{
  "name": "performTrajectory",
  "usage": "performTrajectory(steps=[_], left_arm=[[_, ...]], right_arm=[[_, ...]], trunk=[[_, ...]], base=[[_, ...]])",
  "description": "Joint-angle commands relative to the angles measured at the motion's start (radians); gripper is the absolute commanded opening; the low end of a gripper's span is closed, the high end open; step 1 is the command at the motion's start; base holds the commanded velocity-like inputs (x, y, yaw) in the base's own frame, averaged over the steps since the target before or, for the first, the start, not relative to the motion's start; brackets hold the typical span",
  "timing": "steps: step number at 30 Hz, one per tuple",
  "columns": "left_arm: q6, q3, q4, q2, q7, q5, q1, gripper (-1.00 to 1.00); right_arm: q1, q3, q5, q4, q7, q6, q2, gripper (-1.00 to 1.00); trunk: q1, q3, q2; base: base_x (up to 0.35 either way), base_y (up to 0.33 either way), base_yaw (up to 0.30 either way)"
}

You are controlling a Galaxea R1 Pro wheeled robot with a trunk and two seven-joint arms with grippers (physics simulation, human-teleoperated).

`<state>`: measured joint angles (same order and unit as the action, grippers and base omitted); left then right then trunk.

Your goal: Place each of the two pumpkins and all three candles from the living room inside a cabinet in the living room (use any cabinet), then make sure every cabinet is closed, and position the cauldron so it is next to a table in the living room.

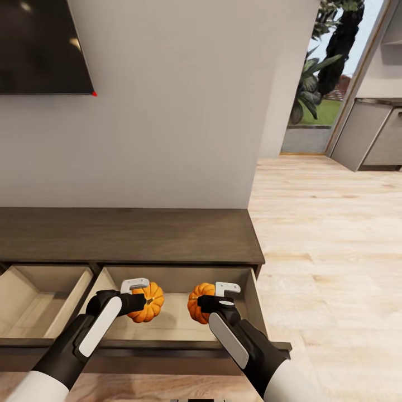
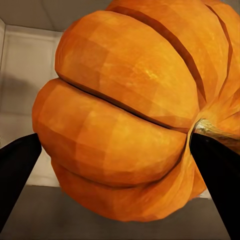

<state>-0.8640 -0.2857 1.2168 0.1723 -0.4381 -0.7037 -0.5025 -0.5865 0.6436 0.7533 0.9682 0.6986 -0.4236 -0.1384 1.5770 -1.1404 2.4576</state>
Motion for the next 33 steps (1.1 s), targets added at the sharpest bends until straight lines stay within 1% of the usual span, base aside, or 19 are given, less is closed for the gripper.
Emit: performTrajectory(steps=[1,14,19,21,22,26,30,33], left_arm=[[-0.001,-0.003,0.001,0.001,-0.011,-0.008,-0.001,-1.00],[-0.001,-0.004,0.001,0.001,-0.011,-0.011,-0.001,-1.00],[-0.002,-0.005,0.001,0.001,-0.011,-0.010,-0.001,-1.00],[-0.002,-0.005,0.001,0.001,-0.011,-0.009,-0.001,-1.00],[-0.002,-0.005,0.001,0.001,-0.011,-0.010,-0.001,-1.00],[-0.003,-0.004,0.001,0.001,-0.011,-0.011,-0.001,-1.00],[-0.002,-0.004,0.001,0.001,-0.011,-0.011,-0.001,-1.00],[-0.003,-0.004,0.001,0.001,-0.011,-0.011,-0.001,-1.00]], right_arm=[[-0.001,0.002,0.005,0.001,0.009,-0.003,0.000,-1.00],[-0.001,0.003,0.007,0.001,0.011,-0.016,0.000,-1.00],[-0.016,0.002,0.016,-0.001,0.020,-0.022,0.000,-1.00],[-0.018,0.002,0.019,-0.002,0.022,-0.022,0.000,-1.00],[-0.019,0.002,0.020,-0.002,0.022,-0.023,0.000,-1.00],[-0.019,0.002,0.022,-0.001,0.022,-0.023,0.000,-1.00],[-0.019,0.002,0.023,-0.001,0.022,-0.023,0.000,-1.00],[-0.019,0.002,0.024,0.000,0.021,-0.023,0.001,-1.00]], trunk=[[0.000,-0.001,0.000],[0.000,-0.001,0.000],[0.019,-0.017,0.035],[0.019,-0.017,0.035],[0.023,-0.020,0.042],[0.025,-0.035,0.043],[0.025,-0.035,0.043],[0.026,-0.047,0.044]], base=[[0.161,0.000,0.000],[0.053,0.000,0.000],[0.001,0.000,0.000],[0.000,0.000,0.000],[0.000,0.000,0.000],[0.000,0.000,0.000],[0.000,0.000,0.000],[0.000,0.000,0.000]])
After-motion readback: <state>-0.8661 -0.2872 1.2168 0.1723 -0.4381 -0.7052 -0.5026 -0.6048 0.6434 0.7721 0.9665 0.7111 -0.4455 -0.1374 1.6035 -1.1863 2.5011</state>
